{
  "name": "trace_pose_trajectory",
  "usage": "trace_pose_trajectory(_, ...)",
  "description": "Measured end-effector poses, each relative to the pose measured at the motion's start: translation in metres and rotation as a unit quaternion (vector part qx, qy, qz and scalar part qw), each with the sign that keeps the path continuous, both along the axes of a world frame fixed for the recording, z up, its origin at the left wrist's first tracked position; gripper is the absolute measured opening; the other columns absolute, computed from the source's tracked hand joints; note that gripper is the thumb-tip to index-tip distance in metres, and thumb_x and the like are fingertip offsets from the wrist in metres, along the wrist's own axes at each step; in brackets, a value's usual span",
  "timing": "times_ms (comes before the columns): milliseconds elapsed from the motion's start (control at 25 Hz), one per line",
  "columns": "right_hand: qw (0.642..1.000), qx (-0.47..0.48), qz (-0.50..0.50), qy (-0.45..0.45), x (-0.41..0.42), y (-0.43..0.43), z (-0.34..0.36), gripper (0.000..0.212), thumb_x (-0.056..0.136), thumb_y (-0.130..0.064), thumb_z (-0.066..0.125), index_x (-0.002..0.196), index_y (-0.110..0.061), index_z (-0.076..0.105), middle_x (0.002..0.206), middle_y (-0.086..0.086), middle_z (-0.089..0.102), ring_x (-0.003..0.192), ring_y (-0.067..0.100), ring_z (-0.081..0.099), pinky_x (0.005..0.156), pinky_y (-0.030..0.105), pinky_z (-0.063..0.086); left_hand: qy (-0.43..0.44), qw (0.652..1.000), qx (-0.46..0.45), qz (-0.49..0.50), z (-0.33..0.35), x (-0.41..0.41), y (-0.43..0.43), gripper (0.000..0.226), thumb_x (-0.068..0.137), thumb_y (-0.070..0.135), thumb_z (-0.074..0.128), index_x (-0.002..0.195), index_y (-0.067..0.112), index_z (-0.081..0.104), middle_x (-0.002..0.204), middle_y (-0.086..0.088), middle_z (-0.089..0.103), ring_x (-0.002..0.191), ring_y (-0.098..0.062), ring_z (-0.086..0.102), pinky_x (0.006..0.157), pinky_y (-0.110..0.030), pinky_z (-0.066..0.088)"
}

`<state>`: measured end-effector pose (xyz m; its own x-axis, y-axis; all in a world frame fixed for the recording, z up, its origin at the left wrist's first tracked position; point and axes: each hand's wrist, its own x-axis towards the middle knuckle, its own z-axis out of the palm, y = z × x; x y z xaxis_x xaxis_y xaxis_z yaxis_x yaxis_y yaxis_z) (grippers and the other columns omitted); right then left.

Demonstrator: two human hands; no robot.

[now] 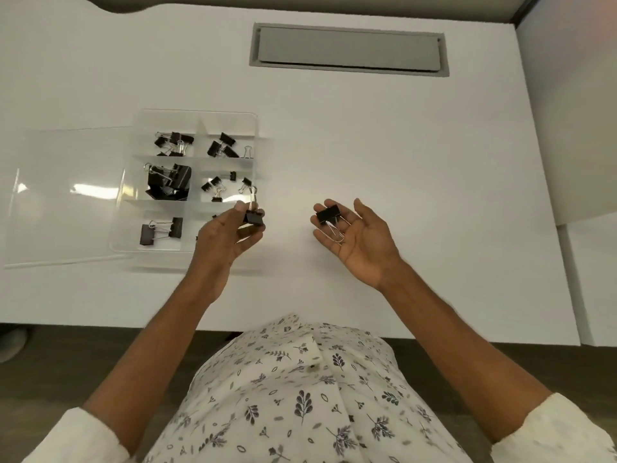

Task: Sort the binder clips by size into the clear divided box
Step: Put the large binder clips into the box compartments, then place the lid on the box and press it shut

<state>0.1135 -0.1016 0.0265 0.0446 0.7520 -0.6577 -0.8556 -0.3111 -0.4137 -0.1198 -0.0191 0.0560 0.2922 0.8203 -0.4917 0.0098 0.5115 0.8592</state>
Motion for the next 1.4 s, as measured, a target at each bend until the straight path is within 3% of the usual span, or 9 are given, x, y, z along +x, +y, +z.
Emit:
trace_pose_trajectory(240,0.994,0.035,0.099,-0.028,-0.135,0.055,0.032,0.054,0.103,-0.053,0.046,0.137,-0.012,0.055,0.145,0.013,0.059,0.137,0.029,0.055,0.117,0.048,0.041,0.255,0.947,0.198,0.005,0.012,-0.122,0.043,0.033,0.096,0.047,0.064,0.119,0.025,0.073,0.106,0.014,0.073,0.091,0.01,0.066,0.081,-0.011,0.051)
trace_pose_trajectory(360,0.984,0.066,0.134,-0.094,-0.193,0.085,0.04,0.058,0.103,-0.057,0.043,0.137,-0.013,0.056,0.139,0.009,0.064,0.135,0.028,0.057,0.117,0.048,0.04,0.325,0.912,0.251,-0.013,0.003,-0.16,0.065,0.037,0.094,0.054,0.063,0.117,0.027,0.073,0.112,0.012,0.074,0.099,0.002,0.067,0.09,-0.028,0.057)
trace_pose_trajectory(480,0.958,0.097,0.175,-0.203,-0.233,0.103,0.043,0.061,0.104,-0.061,0.036,0.145,-0.019,0.051,0.148,-0.001,0.058,0.141,0.018,0.049,0.122,0.044,0.032,0.352,0.9,0.256,-0.015,0.0,-0.18,0.073,0.039,0.097,0.057,0.058,0.121,0.031,0.072,0.126,0.009,0.071,0.116,-0.014,0.065,0.098,-0.039,0.054)
trace_pose_trajectory(640,0.916,0.114,0.182,-0.338,-0.261,0.101,0.03,0.057,0.107,-0.054,0.032,0.154,-0.022,0.039,0.157,-0.006,0.046,0.149,0.009,0.036,0.125,0.04,0.025,0.302,0.915,0.268,0.007,-0.004,-0.212,0.069,0.037,0.105,0.044,0.049,0.132,0.025,0.067,0.134,0.007,0.068,0.125,-0.009,0.059,0.092,-0.016,0.045)
trace_pose_trajectory(720,0.882,0.122,0.183,-0.416,-0.268,0.093,0.024,0.05,0.108,-0.052,0.034,0.149,-0.026,0.047,0.151,-0.012,0.051,0.144,0.002,0.041,0.123,0.036,0.029,0.297,0.916,0.269,0.002,-0.015,-0.23,0.059,0.036,0.107,0.04,0.047,0.134,0.024,0.065,0.136,0.007,0.066,0.126,-0.006,0.057,0.09,-0.012,0.042)
trace_pose_trajectory(880,0.806,0.168,0.229,-0.52,-0.278,0.083,0.023,0.039,0.111,-0.038,0.035,0.143,-0.026,0.053,0.142,-0.014,0.057,0.128,-0.014,0.048,0.105,0.009,0.037,0.303,0.923,0.236,0.017,-0.038,-0.259,0.034,0.038,0.107,0.038,0.048,0.141,0.024,0.058,0.147,0.006,0.057,0.136,-0.01,0.049,0.112,-0.033,0.042)
trace_pose_trajectory(1040,0.727,0.243,0.334,-0.549,-0.304,0.088,0.013,0.039,0.11,-0.037,0.039,0.144,-0.021,0.05,0.14,-0.004,0.061,0.13,0.006,0.055,0.112,0.033,0.045,0.355,0.915,0.183,0.052,-0.044,-0.287,0.023,0.046,0.101,0.044,0.058,0.143,0.027,0.054,0.153,0.004,0.05,0.141,-0.016,0.044,0.115,-0.031,0.033)
trace_pose_trajectory(1240,0.609,0.298,0.45,-0.581,-0.352,0.113,0.018,0.049,0.11,-0.04,0.037,0.153,-0.017,0.041,0.158,0.001,0.044,0.146,0.013,0.039,0.121,0.034,0.032,0.433,0.873,0.206,0.089,-0.072,-0.331,0.064,0.059,0.094,0.053,0.063,0.143,0.023,0.052,0.156,-0.003,0.046,0.146,-0.026,0.039,0.119,-0.051,0.033)
trace_pose_trajectory(1400,0.564,0.291,0.474,-0.61,-0.381,0.141,0.011,0.052,0.11,-0.042,0.037,0.154,-0.015,0.038,0.165,0.005,0.032,0.153,0.017,0.028,0.125,0.039,0.025,0.508,0.843,0.16,0.074,-0.09,-0.362,0.115,0.084,0.088,0.059,0.068,0.152,0.013,0.04,0.163,-0.013,0.032,0.153,-0.034,0.025,0.12,-0.055,0.027)
